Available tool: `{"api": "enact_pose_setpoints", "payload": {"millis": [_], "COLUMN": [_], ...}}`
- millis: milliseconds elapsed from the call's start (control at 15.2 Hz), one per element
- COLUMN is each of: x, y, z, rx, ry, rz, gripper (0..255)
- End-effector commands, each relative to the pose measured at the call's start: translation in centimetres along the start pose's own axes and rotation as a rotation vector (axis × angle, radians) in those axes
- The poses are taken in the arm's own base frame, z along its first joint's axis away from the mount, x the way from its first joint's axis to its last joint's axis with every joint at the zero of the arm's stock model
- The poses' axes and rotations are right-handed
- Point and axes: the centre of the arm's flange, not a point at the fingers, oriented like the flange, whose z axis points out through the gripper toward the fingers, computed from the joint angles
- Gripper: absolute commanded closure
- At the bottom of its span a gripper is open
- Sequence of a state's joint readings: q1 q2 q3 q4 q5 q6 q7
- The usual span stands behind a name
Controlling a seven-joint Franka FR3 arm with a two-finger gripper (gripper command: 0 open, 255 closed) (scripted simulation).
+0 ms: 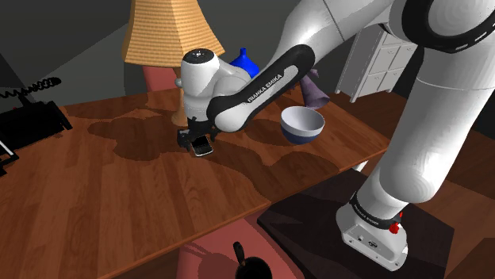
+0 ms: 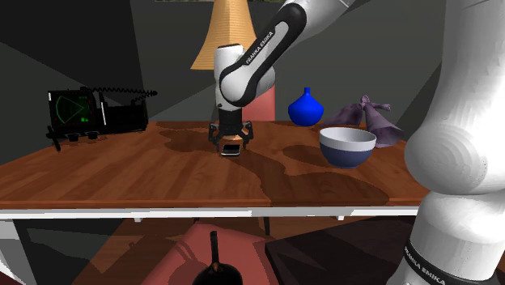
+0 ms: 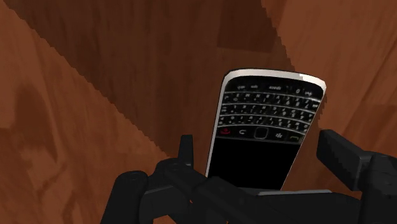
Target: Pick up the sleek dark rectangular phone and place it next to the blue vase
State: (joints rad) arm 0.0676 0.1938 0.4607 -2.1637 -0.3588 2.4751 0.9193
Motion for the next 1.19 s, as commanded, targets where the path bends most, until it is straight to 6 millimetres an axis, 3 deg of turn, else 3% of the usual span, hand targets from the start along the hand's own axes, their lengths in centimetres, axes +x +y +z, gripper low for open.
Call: {"api": "enact_pose_setpoints", "payload": {"millis": [0,330,396,990,1122], "x": [0.0,0.0,0.0,0.0,0.3], "y": [0.0,0.0,0.0,0.0,0.0], "z": [0.2,0.2,0.2,0.2,-0.9], "rx": [0.000,0.000,0.000,0.000,0.000], "ry": [0.000,0.000,0.000,0.000,0.000], "rz": [0.000,0.000,0.000,0.000,0.000], "gripper": [0,0,255,255,255]}}
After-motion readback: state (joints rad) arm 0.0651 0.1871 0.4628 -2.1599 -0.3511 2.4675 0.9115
